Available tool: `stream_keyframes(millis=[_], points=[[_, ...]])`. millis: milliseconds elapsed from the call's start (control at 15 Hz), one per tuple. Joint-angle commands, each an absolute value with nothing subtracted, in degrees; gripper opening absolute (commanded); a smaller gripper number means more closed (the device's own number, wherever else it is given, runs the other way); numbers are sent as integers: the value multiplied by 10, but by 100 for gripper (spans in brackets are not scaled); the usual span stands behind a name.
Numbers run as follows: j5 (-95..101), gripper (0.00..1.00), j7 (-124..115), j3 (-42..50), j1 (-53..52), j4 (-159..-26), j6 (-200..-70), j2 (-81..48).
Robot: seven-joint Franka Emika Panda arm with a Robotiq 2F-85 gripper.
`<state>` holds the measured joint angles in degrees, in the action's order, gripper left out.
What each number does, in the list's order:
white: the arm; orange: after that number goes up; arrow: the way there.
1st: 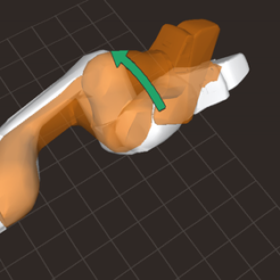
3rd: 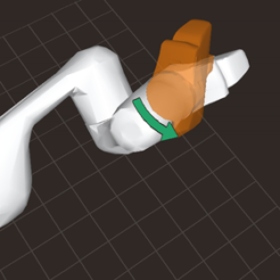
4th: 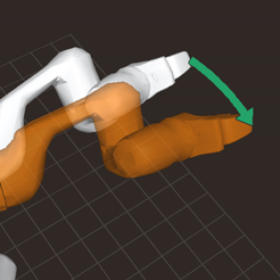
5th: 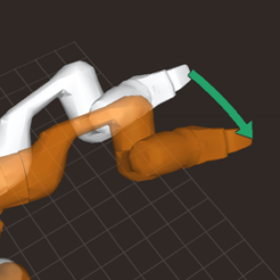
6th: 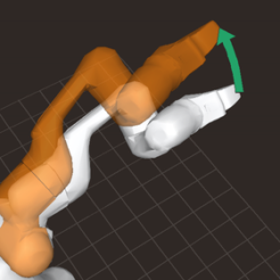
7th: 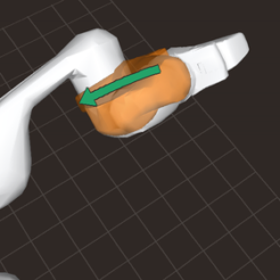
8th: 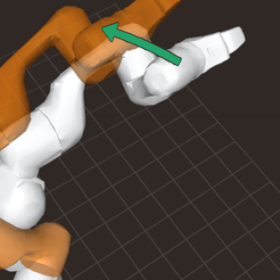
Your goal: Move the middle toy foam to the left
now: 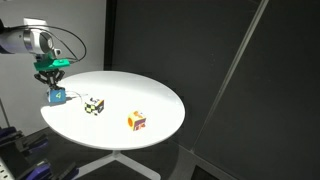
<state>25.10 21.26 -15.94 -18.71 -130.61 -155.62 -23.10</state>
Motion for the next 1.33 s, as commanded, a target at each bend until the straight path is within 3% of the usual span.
stream_keyframes(millis=[0,67,200,667,1267], points=[[289,4,213,-142,-203,-1299,-1569,-247],[295,40,213,-140,-205,-1299,-1568,-251],[304,46,213,-137,-208,-1300,-1570,-255],[299,99,221,-148,-201,-1310,-1580,-243],[244,100,124,-148,-209,-1327,-1563,-180]])
